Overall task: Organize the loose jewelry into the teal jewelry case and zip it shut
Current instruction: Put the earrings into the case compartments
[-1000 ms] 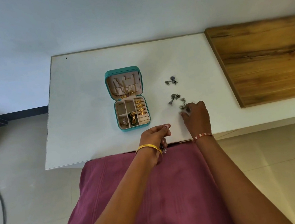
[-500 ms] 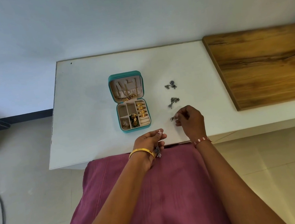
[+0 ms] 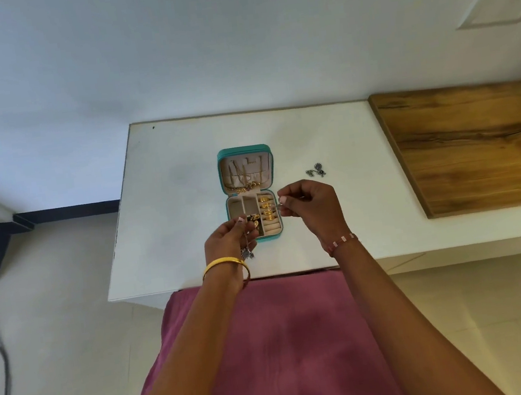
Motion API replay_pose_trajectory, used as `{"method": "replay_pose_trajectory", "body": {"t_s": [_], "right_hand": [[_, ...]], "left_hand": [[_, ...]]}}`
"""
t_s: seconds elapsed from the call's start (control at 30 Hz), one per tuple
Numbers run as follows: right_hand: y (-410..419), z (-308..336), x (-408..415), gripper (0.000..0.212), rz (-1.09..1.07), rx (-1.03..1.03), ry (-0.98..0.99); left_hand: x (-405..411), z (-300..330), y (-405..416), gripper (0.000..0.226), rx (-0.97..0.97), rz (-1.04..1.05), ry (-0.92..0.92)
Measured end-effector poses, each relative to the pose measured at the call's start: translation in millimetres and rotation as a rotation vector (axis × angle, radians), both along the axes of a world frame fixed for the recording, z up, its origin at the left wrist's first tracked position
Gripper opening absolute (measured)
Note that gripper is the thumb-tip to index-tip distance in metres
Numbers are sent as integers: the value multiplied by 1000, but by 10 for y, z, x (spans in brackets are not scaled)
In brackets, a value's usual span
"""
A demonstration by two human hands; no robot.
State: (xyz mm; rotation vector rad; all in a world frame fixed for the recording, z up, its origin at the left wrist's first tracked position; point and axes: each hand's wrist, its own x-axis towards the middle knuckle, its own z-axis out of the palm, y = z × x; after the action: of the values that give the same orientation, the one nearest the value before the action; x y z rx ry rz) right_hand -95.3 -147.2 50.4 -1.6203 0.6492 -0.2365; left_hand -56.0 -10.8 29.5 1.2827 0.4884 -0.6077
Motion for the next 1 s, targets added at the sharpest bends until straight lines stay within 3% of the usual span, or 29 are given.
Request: {"method": "replay_pose_trajectory", "body": {"t_s": [0.27, 0.6, 0.77, 1.0], "right_hand": [[136, -169, 525, 15, 78, -150, 101], [170, -349, 716, 14, 113, -506, 214], [167, -259, 537, 9, -12, -330, 152], [483, -311, 169, 20, 310, -81, 295]], "left_hand": [[357, 69, 39, 16, -30, 121, -34], [389, -49, 122, 13, -45, 105, -2], [328, -32, 133, 14, -48, 83, -10], [251, 25, 96, 13, -143, 130, -13]]}}
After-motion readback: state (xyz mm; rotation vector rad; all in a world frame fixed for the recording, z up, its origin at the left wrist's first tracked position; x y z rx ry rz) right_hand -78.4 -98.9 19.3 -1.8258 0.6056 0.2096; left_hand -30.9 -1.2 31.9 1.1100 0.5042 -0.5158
